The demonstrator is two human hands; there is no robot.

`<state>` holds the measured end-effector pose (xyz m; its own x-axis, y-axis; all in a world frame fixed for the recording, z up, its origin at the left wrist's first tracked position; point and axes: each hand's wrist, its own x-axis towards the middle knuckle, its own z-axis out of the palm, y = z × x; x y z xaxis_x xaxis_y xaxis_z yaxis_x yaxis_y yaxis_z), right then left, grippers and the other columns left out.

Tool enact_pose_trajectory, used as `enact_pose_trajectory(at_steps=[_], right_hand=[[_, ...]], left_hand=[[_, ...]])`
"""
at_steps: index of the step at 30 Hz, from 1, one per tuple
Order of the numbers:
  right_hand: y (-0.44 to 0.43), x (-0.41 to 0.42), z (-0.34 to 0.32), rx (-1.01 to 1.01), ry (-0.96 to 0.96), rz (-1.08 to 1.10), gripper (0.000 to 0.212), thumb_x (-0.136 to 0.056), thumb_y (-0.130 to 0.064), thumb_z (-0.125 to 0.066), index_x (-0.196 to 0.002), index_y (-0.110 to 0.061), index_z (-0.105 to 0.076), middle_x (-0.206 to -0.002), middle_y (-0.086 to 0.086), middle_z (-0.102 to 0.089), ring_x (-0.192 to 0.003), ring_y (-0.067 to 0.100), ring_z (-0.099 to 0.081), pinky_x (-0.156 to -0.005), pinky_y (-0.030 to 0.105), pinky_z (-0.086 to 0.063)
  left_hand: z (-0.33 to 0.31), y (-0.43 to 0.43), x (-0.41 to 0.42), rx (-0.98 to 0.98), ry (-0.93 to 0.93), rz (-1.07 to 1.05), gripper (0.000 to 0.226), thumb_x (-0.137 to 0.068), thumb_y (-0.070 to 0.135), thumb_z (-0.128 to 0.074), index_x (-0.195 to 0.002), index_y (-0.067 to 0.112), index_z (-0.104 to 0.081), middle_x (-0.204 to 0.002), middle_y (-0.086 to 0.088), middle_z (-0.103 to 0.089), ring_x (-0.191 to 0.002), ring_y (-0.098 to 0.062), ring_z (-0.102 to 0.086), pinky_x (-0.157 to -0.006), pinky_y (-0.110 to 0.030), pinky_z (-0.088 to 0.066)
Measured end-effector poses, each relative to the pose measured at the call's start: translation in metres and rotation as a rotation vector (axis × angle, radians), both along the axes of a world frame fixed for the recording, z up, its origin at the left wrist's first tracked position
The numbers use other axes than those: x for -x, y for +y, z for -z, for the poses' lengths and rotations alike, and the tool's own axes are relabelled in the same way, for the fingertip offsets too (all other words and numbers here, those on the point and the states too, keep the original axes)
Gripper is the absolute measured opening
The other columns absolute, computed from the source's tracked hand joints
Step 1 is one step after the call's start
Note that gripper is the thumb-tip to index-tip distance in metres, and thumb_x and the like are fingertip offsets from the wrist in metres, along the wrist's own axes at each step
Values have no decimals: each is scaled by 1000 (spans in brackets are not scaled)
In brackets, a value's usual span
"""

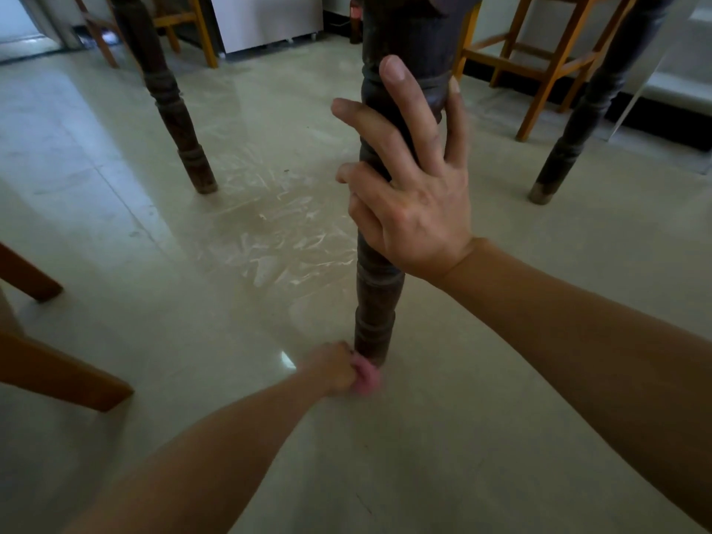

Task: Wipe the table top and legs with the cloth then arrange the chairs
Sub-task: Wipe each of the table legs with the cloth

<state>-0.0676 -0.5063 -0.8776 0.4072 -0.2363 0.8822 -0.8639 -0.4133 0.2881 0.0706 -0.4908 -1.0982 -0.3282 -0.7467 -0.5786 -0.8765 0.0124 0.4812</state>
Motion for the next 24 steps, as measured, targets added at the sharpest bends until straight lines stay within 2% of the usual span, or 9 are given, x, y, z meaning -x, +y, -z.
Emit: enact_pose_trajectory(at_steps=[2, 4, 6, 8, 9, 11, 16, 21, 24], right_hand=[[1, 0, 0, -2, 4, -4, 17, -89, -12, -60, -74, -16, -70, -130, 6, -63, -132, 34, -33, -103, 70, -30], [0, 0, 0, -1, 2, -13, 17, -88, -12, -60, -74, -16, -70, -127, 6, -65, -131, 35, -33, -103, 70, -30], [0, 1, 0, 9, -4, -16, 17, -87, -12, -60, -74, -16, -70, -124, 6, -67, -130, 35, -34, -101, 71, -31], [0, 1, 0, 14, -4, -19, 17, -87, -13, -60, -75, -16, -70, -122, 7, -68, -129, 37, -35, -99, 72, -33], [0, 2, 0, 18, -1, -19, 16, -87, -13, -60, -75, -17, -71, -122, 7, -68, -129, 37, -35, -98, 72, -34], [-2, 2, 0, 31, 5, -21, 13, -87, -14, -63, -77, -17, -71, -124, 6, -66, -129, 38, -34, -97, 72, -34], [-5, 7, 5, 57, 37, -31, 11, -88, -17, -64, -81, -16, -72, -124, 6, -60, -128, 40, -33, -97, 73, -34], [4, 14, 8, -69, 82, -33, 11, -90, -17, -64, -94, -12, -73, -130, 4, -46, -146, 28, -13, -101, 70, -34], [18, 16, 0, -212, 107, -1, 15, -91, -20, -62, -101, -12, -70, -137, 3, -41, -150, 22, 2, -112, 57, -24]], left_hand=[[-8, -14, -21, 172, -152, -145, 28, -73, 51, -54, -88, 33, -69, -99, 4, -71, -89, -16, -65, -86, -33, -54], [-11, -12, -27, 213, -260, -89, 38, -84, 64, -49, -104, 36, -65, -105, 0, -67, -94, -21, -64, -88, -34, -52], [-16, 0, -16, 140, -296, 237, 42, -91, 52, -53, -116, 19, -62, -111, -8, -64, -96, -21, -61, -86, -33, -49], [-23, 24, 2, -131, -147, 408, 20, -95, 26, -58, -109, 12, -62, -108, -15, -64, -78, -18, -61, -70, -30, -52], [-25, 35, 10, -292, -73, 379, 7, -94, 20, -59, -97, 14, -60, -98, -15, -63, -64, -16, -58, -58, -29, -51], [-24, 45, 14, -408, -52, 357, 9, -92, 20, -61, -86, 15, -57, -86, -11, -59, -58, -21, -57, -52, -31, -52], [-32, 25, -16, -30, -47, 166, 32, -95, 27, -53, -117, 4, -58, -113, -13, -59, -109, -29, -58, -91, -33, -44], [-53, 49, -62, 0, -82, -15, 28, -96, 29, -52, -111, 5, -48, -118, -19, -60, -106, -35, -57, -72, -29, -37], [-69, 87, -87, -75, -85, -84, 33, -94, 32, -56, -110, 5, -46, -115, -23, -59, -103, -38, -57, -71, -32, -37]])
